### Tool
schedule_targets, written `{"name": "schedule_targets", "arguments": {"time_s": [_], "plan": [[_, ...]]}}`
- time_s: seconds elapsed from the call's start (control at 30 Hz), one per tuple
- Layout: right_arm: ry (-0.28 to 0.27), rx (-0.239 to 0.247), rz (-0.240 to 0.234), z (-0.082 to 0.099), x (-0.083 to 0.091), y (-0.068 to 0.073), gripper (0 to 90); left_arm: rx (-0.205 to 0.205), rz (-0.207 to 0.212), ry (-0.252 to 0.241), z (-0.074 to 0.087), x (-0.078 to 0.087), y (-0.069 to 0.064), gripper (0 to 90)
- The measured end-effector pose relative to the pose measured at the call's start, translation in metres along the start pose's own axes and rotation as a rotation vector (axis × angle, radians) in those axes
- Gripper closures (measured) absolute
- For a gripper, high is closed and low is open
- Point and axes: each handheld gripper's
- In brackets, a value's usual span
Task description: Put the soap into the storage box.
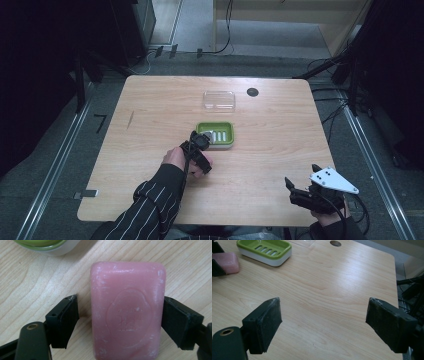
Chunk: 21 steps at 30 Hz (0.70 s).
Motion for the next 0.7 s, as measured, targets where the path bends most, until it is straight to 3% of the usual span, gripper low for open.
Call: {"name": "schedule_targets", "arguments": {"time_s": [0.43,0.7], "plan": [[0.000,0.001,-0.001,-0.0002,0.0001,0.0002,13.5,-0.013,-0.005,-0.014,-0.0006,0.0033,-0.0058,36.8],[-0.001,-0.001,0.001,-0.0001,0.0002,0.0001,13.5,-0.032,-0.005,-0.030,0.0012,0.0035,-0.0074,38.3]]}}
Point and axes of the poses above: each handheld gripper's, and its own axes: x roughly backward along the jaws, z roughly out of its underside, y roughly to its left, and after that the axes turned 13 degrees about -y, right-handed
